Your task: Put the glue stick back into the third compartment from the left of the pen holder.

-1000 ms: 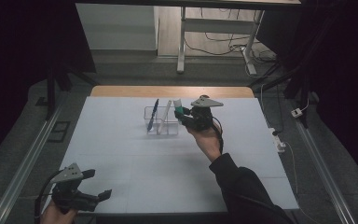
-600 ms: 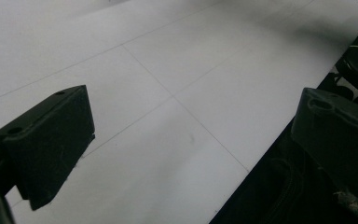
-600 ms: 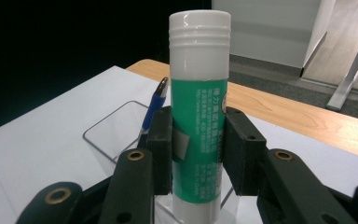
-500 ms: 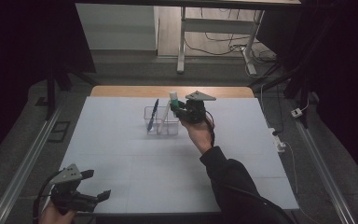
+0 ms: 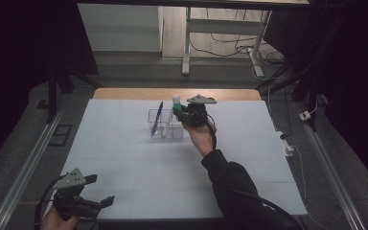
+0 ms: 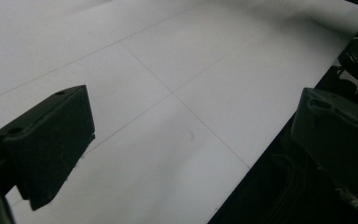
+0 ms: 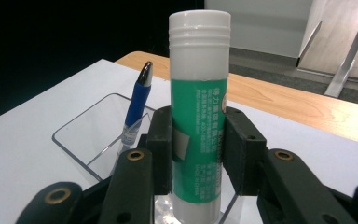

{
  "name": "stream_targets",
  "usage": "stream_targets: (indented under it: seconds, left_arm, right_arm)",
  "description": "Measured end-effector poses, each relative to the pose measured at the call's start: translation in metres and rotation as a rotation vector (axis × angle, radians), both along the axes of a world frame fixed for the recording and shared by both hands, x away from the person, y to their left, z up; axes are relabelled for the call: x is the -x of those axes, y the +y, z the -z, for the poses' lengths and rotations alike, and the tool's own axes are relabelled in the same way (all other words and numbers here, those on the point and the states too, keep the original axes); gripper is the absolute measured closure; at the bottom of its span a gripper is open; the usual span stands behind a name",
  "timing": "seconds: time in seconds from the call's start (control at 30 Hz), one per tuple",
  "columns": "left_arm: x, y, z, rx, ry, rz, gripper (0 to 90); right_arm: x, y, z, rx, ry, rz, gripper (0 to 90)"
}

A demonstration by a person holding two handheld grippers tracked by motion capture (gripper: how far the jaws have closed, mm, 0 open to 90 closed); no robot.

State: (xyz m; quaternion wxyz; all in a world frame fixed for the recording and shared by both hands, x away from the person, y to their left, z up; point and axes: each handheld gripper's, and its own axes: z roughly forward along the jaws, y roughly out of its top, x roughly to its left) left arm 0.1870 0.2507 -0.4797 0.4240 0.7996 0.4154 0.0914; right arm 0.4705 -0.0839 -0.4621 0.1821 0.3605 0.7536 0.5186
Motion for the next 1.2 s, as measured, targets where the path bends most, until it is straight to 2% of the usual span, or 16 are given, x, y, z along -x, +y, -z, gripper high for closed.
stream_targets:
  seconds: [0.63, 0.73, 0.8, 0.9, 1.07, 1.2]
  left_arm:
    - [0.000, -0.002, 0.000, -0.016, 0.004, 0.008, 0.0]
    - [0.000, -0.003, 0.000, -0.018, 0.004, 0.010, 0.0]
    - [0.000, -0.003, 0.000, -0.018, 0.004, 0.011, 0.0]
    - [0.000, -0.003, 0.000, -0.022, 0.003, 0.015, 0.0]
    - [0.000, -0.003, 0.000, -0.018, 0.003, 0.007, 0.0]
    - [0.000, -0.001, 0.000, -0.007, 0.005, 0.004, 0.0]
  right_arm:
    - [0.005, 0.010, 0.015, 0.053, -0.012, -0.026, 65.4]
    - [0.005, 0.011, 0.016, 0.062, -0.002, -0.024, 61.8]
    - [0.005, 0.011, 0.015, 0.059, -0.006, -0.021, 56.8]
    - [0.005, 0.010, 0.011, 0.061, -0.014, -0.020, 55.0]
    - [0.008, 0.010, 0.007, 0.071, -0.018, -0.038, 50.7]
    - [0.011, 0.012, 0.002, 0.099, -0.020, -0.060, 45.8]
